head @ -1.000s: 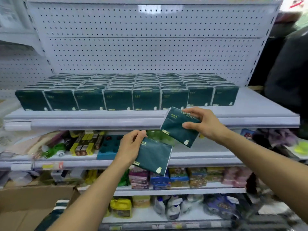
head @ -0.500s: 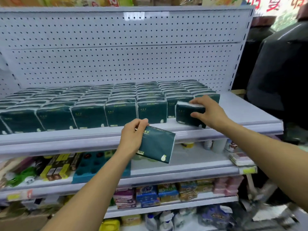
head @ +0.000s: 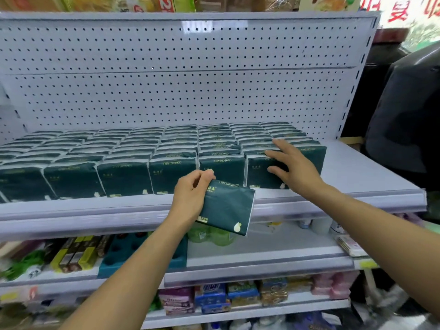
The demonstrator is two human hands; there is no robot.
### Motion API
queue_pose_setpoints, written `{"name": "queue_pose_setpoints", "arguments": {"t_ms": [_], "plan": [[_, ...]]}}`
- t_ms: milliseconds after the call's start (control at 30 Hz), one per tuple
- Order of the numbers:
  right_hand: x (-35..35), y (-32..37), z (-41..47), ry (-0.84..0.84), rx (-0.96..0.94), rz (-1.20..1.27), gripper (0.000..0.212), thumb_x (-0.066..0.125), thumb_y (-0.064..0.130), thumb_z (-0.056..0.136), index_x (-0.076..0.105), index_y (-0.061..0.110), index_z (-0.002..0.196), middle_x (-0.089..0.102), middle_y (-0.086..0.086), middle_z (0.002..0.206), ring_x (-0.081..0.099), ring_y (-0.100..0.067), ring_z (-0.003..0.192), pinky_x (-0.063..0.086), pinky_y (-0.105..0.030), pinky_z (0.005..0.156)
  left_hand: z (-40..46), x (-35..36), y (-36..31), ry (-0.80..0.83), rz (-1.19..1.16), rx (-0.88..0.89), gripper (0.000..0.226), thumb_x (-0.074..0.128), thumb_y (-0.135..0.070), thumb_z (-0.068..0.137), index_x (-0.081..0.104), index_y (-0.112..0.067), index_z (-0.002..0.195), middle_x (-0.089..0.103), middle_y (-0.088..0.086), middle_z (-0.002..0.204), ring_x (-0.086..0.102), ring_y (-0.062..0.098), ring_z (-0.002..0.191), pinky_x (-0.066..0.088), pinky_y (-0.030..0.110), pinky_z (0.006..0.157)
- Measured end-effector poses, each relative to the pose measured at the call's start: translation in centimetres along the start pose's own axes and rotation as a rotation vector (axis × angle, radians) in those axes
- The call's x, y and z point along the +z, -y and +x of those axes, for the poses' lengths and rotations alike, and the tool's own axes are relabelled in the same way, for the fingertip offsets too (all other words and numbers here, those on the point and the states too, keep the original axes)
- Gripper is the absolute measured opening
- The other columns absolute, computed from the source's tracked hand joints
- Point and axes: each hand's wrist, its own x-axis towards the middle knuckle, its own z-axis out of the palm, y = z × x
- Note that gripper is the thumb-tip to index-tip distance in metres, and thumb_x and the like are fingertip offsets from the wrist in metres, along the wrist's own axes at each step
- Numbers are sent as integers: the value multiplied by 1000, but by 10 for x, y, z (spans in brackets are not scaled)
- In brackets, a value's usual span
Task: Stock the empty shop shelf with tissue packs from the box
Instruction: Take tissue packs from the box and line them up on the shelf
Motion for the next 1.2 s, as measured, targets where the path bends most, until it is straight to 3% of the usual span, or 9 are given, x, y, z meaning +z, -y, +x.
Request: {"name": "queue_pose_setpoints", "arguments": {"t_ms": [167, 367, 467, 567, 700, 767, 933, 1067, 1200], "plan": [[7, 0, 0, -14, -16, 25, 46, 61, 28, 94, 53, 22, 139, 31, 4, 156, 19, -14, 147, 25, -33, 114, 5, 3, -2, -7, -16, -16, 33, 51, -42, 99, 70, -18, 87, 67, -8, 77, 53, -7, 61, 39, 21, 61], [3, 4, 0, -33, -74, -165, 51, 43, 47, 99, 42, 26, 145, 29, 0, 157, 15, -22, 148, 14, -52, 119, 8, 14, -8, -14, -32, -15, 32, 52, -42, 99, 70, -19, 86, 68, -3, 81, 55, 1, 67, 42, 24, 64], [-13, 33, -11, -147, -85, 130, 48, 36, 54, 96, 54, 30, 134, 51, 7, 139, 40, -15, 131, 35, -42, 109, 9, 25, -11, -4, -34, 31, 33, 52, -39, 99, 68, -17, 82, 67, -1, 79, 55, 7, 69, 42, 25, 66], [-23, 58, -21, 178, -7, 373, 47, 51, 65, 84, 56, 43, 125, 64, 21, 108, 58, -1, 102, 49, -37, 92, 10, 43, -18, -10, -38, 105, 32, 52, -36, 100, 65, -15, 79, 64, -1, 73, 52, 7, 66, 40, 27, 66], [-35, 50, -30, 342, 40, 472, 54, 77, 42, 77, 57, 33, 126, 64, 18, 116, 61, -4, 105, 51, -31, 93, 4, 64, -30, 2, -46, 204, 24, 52, -33, 100, 63, -19, 84, 62, -7, 78, 55, 10, 73, 43, 25, 68], [-52, 33, -33, 317, 67, 510, 39, 81, 26, 77, 66, 25, 113, 70, 12, 105, 66, -4, 96, 54, -25, 85, 3, 72, -34, -13, 45, 282, 20, 48, -35, 101, 62, -21, 95, 60, -9, 92, 55, 9, 85, 43, 23, 75], [-99, -26, -37, 133, 164, 433, 31, 84, 19, 73, 69, 28, 99, 72, 11, 93, 67, -4, 87, 55, -26, 81, 23, 80, -30, -95, 451, 550, 27, 53, -29, 98, 56, -20, 124, 56, -6, 123, 48, 12, 115, 33, 33, 102], [-109, -69, -35, 45, 229, 322, 32, 84, 18, 72, 70, 22, 100, 71, 10, 94, 67, -7, 89, 54, -36, 89, 41, 94, -33, 68, 873, 698, 56, 51, -46, 97, 38, -24, 147, 40, -2, 151, 33, 19, 141, 12, 48, 121], [-92, -84, -30, 51, 221, 209, 27, 83, 19, 74, 68, 28, 95, 67, 2, 101, 62, -16, 95, 49, -35, 91, 56, 111, -35, 219, 1196, 667, 79, 34, -69, 94, 9, -28, 156, 13, -3, 164, 8, 20, 151, -6, 54, 120]]}}
